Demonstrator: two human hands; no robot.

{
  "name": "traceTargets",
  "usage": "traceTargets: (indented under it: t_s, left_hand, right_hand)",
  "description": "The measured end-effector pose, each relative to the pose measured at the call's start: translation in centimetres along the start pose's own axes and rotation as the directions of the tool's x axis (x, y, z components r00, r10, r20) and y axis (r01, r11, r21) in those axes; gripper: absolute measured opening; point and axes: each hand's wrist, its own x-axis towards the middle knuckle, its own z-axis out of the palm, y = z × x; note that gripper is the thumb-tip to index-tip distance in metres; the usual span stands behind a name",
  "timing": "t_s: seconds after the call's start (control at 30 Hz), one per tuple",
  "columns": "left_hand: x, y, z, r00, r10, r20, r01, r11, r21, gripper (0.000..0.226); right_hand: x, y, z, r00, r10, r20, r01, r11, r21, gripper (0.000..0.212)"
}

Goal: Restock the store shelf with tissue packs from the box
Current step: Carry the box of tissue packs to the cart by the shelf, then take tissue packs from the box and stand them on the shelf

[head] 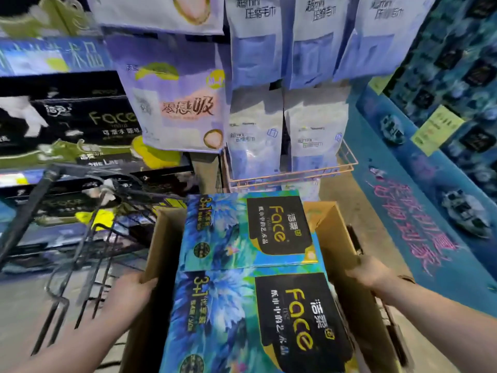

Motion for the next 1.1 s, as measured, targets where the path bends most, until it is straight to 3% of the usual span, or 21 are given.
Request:
traceTargets:
  t_s: [0.13,0.27,0.47,0.6,0.83,0.9,1.0,1.1]
  left_hand:
    - [1.4,-2.0,3.7,0.998,-0.069,0.012,0.068,0.996,0.05,0.025]
    - [2.9,-3.5,7.1,0.99,-0.128,0.056,0.119,0.983,0.14,0.028]
    - [4.9,-5.3,11.1,0.98,-0.17,0.106,0.154,0.977,0.146,0.024]
    - [5.8,-6.5,13.2,0.972,-0.202,0.118,0.186,0.973,0.135,0.019]
    - [7.4,-6.8,13.4,0.96,-0.21,0.187,0.165,0.959,0.231,0.024]
    - [6.8,-4.8,12.5,0.979,-0.161,0.123,0.138,0.974,0.179,0.03]
    - [5.9,-0.8,11.1,0.996,-0.08,0.049,0.083,0.995,-0.052,0.042]
    - [4.9,2.9,10.7,0.99,-0.05,0.135,0.081,0.968,-0.239,0.05]
  right_hand:
    - [2.6,0.5,2.7,0.997,0.075,-0.003,-0.075,0.996,0.054,0.012]
    - [5.9,1.8,5.8,0.989,0.15,0.015,-0.151,0.975,0.166,0.026]
    - [7.8,3.1,9.0,0.978,0.198,0.064,-0.208,0.944,0.256,0.007]
    - [8.6,3.5,10.5,0.97,0.233,0.076,-0.245,0.926,0.286,0.02]
    - [8.8,3.4,10.9,0.972,0.231,0.043,-0.234,0.965,0.116,0.033]
    - [7.5,1.9,10.2,0.986,0.16,-0.044,-0.156,0.984,0.084,0.04]
    - [5.4,-1.3,9.1,0.987,-0.092,-0.134,0.108,0.987,0.117,0.048]
    - [3.4,-4.8,8.9,0.963,-0.255,-0.081,0.266,0.949,0.168,0.053]
